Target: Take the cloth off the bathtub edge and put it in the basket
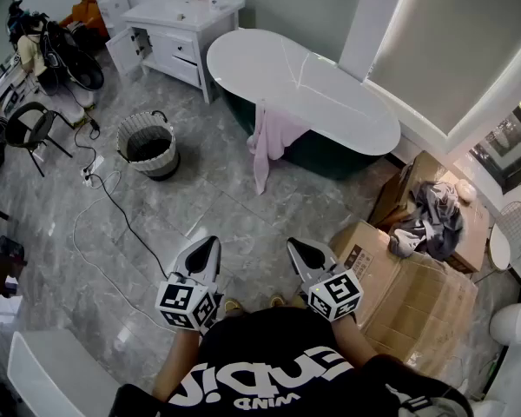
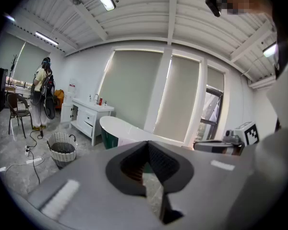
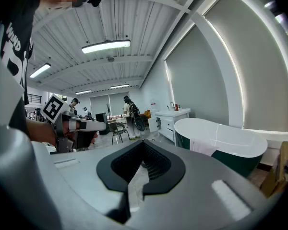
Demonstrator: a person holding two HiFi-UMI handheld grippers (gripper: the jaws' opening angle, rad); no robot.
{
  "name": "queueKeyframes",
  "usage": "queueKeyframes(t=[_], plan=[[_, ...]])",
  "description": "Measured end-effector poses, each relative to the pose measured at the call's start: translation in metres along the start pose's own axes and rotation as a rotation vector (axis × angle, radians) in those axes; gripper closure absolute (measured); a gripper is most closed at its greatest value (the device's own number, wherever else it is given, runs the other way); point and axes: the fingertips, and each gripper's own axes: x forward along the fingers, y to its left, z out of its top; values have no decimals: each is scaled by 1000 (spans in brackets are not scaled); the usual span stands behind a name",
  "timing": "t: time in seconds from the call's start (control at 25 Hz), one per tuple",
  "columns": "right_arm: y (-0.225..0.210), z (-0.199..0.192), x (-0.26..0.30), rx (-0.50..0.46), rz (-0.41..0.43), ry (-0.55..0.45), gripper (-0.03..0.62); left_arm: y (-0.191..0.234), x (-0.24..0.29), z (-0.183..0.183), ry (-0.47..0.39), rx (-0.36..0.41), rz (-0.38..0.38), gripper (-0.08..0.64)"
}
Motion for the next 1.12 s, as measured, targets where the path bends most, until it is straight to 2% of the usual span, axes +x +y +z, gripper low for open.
queueKeyframes(t=[0.32,0.76,1.12], plan=[[7,1,7,10,-32,-8,588,6,-3,3,6,13,-29,563],[29,4,26,27,-101,-88,588,36,-7,-12,23,31,-115,563],[32,10,35,44,-157,-100,588,50,-1,-1,14,22,-161,563]])
